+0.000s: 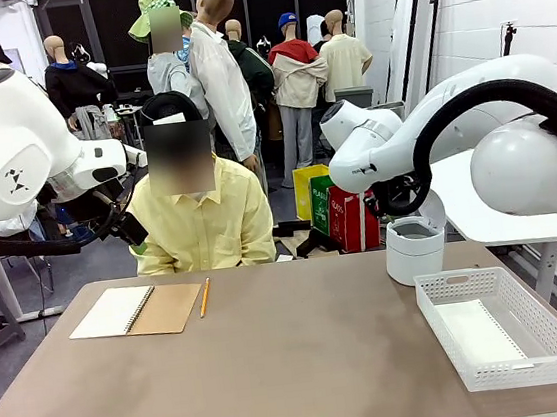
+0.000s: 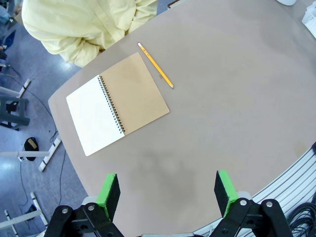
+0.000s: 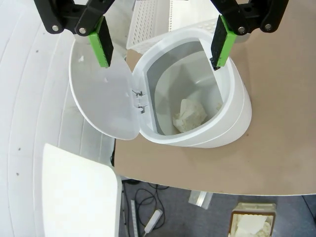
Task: Sort the paper based on its condition.
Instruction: If a person hands you a paper, place it in the Organizing basket , and if it's crumpled, put it in the Trash can.
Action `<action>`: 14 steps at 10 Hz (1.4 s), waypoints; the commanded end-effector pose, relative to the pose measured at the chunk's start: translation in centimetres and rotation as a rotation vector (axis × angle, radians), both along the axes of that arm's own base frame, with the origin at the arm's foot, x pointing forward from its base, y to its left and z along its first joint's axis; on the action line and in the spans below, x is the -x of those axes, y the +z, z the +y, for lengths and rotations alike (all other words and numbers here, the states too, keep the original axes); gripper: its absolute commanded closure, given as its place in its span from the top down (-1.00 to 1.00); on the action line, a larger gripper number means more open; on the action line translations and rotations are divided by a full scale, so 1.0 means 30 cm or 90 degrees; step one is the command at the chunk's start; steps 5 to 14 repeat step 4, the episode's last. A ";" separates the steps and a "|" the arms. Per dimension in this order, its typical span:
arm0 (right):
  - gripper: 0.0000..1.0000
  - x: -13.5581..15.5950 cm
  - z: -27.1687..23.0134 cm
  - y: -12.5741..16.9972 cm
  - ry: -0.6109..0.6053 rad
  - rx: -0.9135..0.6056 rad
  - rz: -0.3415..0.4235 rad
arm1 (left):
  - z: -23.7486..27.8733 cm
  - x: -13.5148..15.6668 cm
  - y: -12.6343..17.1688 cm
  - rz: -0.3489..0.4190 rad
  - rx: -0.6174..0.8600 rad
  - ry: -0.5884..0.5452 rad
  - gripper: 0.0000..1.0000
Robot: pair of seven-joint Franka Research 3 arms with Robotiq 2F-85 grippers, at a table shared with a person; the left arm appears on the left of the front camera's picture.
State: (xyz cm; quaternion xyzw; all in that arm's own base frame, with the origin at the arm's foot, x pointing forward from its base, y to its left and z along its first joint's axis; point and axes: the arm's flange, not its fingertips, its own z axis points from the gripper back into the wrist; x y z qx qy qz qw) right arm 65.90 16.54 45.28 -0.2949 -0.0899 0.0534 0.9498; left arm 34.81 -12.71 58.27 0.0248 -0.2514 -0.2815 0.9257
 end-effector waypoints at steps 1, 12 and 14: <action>1.00 -0.001 -0.004 -0.006 0.000 0.001 -0.001 | 0.002 -0.001 0.001 -0.003 0.002 -0.002 1.00; 1.00 -0.001 -0.004 -0.006 0.000 0.001 -0.001 | 0.002 -0.001 0.001 -0.003 0.002 -0.002 1.00; 1.00 -0.001 -0.004 -0.006 0.000 0.001 -0.001 | 0.002 -0.001 0.001 -0.003 0.002 -0.002 1.00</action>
